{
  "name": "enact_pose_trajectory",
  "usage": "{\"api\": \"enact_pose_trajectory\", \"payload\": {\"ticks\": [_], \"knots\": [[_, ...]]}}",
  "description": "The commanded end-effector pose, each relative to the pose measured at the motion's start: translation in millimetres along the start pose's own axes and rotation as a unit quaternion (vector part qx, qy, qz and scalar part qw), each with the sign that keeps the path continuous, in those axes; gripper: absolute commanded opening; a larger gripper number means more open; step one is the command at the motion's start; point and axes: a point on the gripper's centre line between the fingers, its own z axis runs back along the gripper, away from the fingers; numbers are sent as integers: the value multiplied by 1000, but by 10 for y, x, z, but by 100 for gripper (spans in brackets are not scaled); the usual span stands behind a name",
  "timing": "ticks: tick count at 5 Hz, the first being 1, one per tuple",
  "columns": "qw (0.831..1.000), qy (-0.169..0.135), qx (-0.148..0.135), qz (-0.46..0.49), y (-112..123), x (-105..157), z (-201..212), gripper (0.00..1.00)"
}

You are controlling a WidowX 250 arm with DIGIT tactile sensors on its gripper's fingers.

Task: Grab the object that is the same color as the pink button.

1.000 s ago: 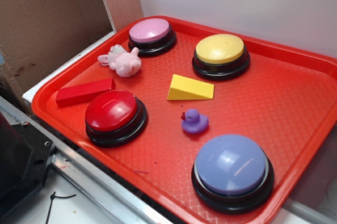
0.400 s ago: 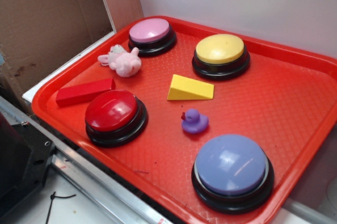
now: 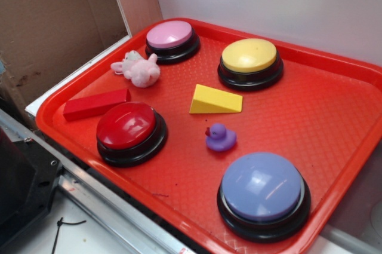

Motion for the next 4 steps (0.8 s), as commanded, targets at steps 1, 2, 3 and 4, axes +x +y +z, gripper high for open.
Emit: {"api": "enact_pose_trajectory", "payload": {"ticks": [1,2,3,4], "knots": [[967,6,61,-246,-120,64,-252,100],[930,13,35,-365,-83,150,-567,100],[879,8,6,-478,-136,74,-825,100],[813,-2,-25,-582,-138,13,-1010,100]]}}
